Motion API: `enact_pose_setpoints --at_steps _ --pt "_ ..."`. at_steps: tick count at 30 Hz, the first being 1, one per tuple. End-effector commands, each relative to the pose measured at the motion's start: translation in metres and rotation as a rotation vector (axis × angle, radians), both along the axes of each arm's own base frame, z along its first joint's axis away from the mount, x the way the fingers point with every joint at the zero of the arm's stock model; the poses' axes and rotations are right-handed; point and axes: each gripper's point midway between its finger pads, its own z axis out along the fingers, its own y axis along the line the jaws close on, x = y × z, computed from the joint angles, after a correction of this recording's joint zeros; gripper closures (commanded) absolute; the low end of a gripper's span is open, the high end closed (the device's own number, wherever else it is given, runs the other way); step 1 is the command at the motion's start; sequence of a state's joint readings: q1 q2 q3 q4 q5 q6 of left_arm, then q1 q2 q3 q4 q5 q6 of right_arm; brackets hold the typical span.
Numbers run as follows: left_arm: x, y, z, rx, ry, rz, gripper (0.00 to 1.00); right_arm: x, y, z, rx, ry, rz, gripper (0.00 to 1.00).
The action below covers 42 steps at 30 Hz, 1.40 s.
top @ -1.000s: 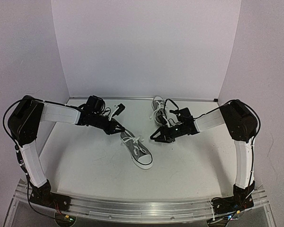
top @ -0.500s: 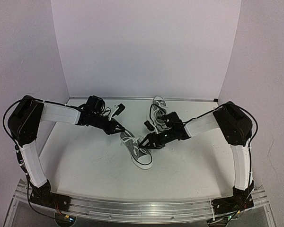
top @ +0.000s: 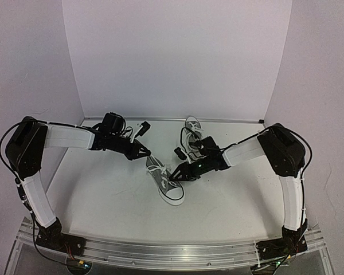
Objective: Tie the shoes
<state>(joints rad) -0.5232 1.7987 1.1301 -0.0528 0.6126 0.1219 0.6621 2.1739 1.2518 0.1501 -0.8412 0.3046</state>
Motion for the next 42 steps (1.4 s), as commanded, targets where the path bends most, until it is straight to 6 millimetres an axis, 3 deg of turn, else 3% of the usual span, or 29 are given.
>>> enact_pose_setpoints --at_steps 1,10,14,22,25,30,33,36,39,42 --pt "0.008 0.010 0.028 -0.011 -0.071 0.050 1.00 -0.012 -0.009 -0.034 -0.088 0.052 -0.019 0.54" --pt "0.026 0.030 0.031 -0.013 -0.079 0.160 1.00 -0.019 -0.003 -0.028 -0.072 0.055 -0.017 0.55" --pt "0.028 0.032 0.022 -0.015 -0.044 0.171 0.99 -0.026 0.003 -0.020 -0.056 0.059 -0.019 0.56" --pt "0.030 0.028 0.010 -0.041 -0.009 0.169 0.84 -0.038 0.010 -0.007 -0.037 0.050 -0.025 0.53" --pt "0.029 0.030 0.010 -0.040 -0.018 0.180 0.71 -0.040 0.011 -0.007 -0.028 0.066 -0.018 0.51" --pt "0.018 0.031 0.000 -0.069 0.040 0.179 0.63 -0.044 0.015 0.016 0.042 0.060 -0.005 0.50" --pt "0.009 0.030 -0.015 -0.078 0.082 0.165 0.63 -0.035 0.012 0.030 0.071 0.048 -0.021 0.49" --pt "0.004 0.029 -0.025 -0.081 0.113 0.155 0.63 -0.014 -0.001 0.039 0.102 0.049 -0.074 0.50" --pt "0.003 0.026 -0.030 -0.093 0.124 0.142 0.62 0.006 -0.011 0.045 0.136 0.056 -0.118 0.50" --pt "0.005 0.023 -0.032 -0.098 0.131 0.128 0.62 0.012 -0.015 0.047 0.157 0.064 -0.130 0.50"
